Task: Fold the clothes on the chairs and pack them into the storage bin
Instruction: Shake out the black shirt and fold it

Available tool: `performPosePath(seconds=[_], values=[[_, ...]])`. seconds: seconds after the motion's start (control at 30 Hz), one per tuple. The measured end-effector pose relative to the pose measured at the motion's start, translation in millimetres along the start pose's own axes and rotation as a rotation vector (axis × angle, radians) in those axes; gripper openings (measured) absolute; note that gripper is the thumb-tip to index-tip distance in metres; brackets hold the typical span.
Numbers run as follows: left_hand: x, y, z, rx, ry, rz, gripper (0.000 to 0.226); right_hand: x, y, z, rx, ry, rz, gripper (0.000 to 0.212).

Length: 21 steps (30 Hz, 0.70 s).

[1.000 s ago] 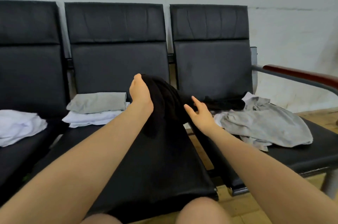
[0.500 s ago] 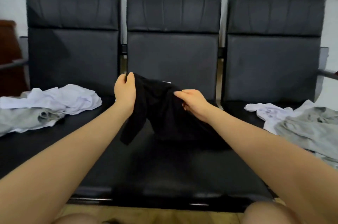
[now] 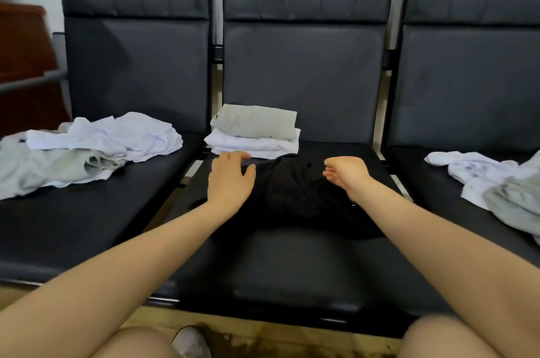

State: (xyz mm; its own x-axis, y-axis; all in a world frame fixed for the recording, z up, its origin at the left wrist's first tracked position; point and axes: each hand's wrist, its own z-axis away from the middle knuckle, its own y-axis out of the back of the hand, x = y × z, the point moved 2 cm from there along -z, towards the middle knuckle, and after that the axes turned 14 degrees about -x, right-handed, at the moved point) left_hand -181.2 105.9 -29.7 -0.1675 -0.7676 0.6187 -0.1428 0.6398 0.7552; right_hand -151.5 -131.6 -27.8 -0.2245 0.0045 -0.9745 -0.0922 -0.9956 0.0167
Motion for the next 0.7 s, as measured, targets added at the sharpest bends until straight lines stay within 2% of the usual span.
performPosePath(seconds=[0.1, 0.23, 0.4, 0.5, 0.53, 0.57, 0.6, 0.7], values=[[24.4, -16.1, 17.0, -0.081, -0.244, -0.048, 0.021, 0.9, 18.9, 8.7, 0.069, 0.071, 0.149, 0.015], [58.9, -40.7, 39.2, -0.207, -0.447, -0.095, 0.015, 8.7, 37.1, 35.3, -0.057, 0.162, 0.550, 0.018], [67.0, -63.1, 41.4, -0.288, -0.410, -0.169, 0.023, 15.8, 44.1, 69.7, -0.377, 0.235, 0.825, 0.027], [60.1, -60.7, 38.0, -0.277, -0.388, -0.200, 0.028, 25.8, 47.4, 73.2, -0.426, 0.213, 1.205, 0.028], [58.6, -58.5, 37.1, -0.269, -0.378, -0.212, 0.031, 27.6, 49.0, 73.7, -0.418, 0.220, 1.242, 0.028], [56.2, -56.0, 35.7, -0.259, -0.360, -0.223, 0.035, 26.4, 49.1, 75.1, -0.408, 0.219, 1.187, 0.025], [53.2, -53.6, 34.0, -0.244, -0.342, -0.242, 0.041, 23.6, 49.3, 77.7, -0.407, 0.193, 1.014, 0.022], [41.0, -49.7, 28.5, -0.284, -0.274, -0.395, 0.054, 9.4, 48.1, 82.9, -0.398, 0.101, 0.294, 0.021]])
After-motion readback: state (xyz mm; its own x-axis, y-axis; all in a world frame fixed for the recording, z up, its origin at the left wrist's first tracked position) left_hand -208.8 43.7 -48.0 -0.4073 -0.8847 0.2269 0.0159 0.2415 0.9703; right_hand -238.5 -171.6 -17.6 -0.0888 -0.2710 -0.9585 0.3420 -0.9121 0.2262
